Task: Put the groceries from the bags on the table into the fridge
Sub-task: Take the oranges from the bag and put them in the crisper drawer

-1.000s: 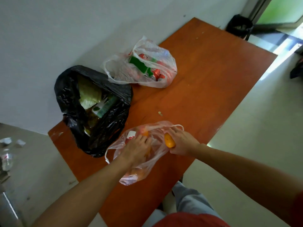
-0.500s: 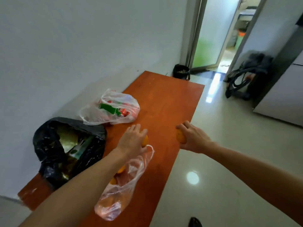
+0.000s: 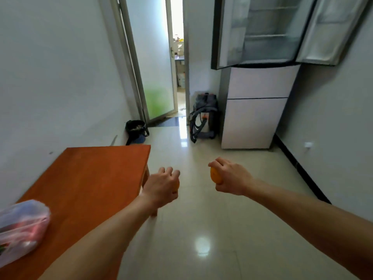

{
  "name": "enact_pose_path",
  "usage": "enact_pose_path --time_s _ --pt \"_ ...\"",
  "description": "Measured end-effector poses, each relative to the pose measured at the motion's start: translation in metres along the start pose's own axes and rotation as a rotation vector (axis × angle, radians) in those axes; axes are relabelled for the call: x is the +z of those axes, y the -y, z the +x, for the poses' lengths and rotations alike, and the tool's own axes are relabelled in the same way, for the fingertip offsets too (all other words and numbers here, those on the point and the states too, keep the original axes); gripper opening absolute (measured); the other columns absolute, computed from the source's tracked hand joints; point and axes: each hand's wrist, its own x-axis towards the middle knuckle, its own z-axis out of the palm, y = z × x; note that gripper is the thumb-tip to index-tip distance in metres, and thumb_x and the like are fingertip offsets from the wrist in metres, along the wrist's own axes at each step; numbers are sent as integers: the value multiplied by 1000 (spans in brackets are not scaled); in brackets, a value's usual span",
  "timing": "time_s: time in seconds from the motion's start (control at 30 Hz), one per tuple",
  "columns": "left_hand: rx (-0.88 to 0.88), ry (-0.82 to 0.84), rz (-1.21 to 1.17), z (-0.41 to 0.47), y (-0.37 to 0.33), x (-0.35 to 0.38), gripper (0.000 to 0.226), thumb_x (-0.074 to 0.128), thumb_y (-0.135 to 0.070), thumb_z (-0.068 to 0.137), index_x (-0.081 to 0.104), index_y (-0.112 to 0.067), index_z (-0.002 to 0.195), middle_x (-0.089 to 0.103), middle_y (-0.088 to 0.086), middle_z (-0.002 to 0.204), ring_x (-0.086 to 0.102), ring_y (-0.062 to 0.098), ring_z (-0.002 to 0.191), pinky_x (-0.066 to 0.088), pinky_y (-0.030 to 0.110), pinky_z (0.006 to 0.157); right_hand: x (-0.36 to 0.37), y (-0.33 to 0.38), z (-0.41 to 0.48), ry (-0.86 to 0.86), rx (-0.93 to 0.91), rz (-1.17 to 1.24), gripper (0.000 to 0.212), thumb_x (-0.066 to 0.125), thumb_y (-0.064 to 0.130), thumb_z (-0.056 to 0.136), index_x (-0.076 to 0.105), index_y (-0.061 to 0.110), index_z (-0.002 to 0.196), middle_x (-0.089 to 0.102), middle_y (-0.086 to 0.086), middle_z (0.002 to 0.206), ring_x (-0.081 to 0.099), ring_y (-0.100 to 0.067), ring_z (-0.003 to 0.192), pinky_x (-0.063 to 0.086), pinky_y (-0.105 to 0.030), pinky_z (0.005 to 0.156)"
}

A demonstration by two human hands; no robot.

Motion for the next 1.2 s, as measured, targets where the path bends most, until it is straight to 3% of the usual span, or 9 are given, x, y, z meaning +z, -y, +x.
enact_pose_path --time_s 0.2,0.4,0.57,0.83,1.0,1.2 --pt "134 -74 -16 127 -63 -1 50 68 -36 77 52 -16 119 58 6 109 57 23 90 51 31 62 -13 -127 -4 -33 148 -2 75 74 36 72 39 26 137 44 -2 132 54 -26 109 51 -33 82" --pt "249 -47 46 258 -87 6 55 80 -34 63 59 -15 110 61 7 98 59 23 80 47 29 54 -8 -241 31 -56 243 -14 74 73 36 69 41 23 135 46 -5 126 55 -28 104 51 -34 77" --pt "336 -74 24 390 -93 15 54 77 -34 69 55 -16 114 57 8 107 57 26 92 51 33 62 -12 -334 95 -92 307 -43 70 71 35 71 43 21 133 46 -6 123 54 -27 101 49 -35 74" --pt "463 -146 34 597 -105 -10 56 68 -40 77 48 -17 124 52 6 115 51 25 101 43 30 66 -50 -476 186 -155 469 -15 70 74 34 69 46 19 131 47 -7 124 54 -28 103 49 -34 79" --pt "528 -125 56 705 -128 -9 55 73 -38 70 54 -16 116 56 8 106 56 28 92 50 35 58 -59 -569 225 -156 524 -34 71 72 39 72 43 23 135 45 -4 126 53 -25 105 51 -36 78" --pt "489 -139 29 860 -165 -5 55 70 -37 73 51 -16 120 54 9 110 55 30 97 53 39 62 -64 -717 293 -174 515 -28 71 73 39 72 41 25 134 44 -3 127 53 -24 103 53 -37 77"
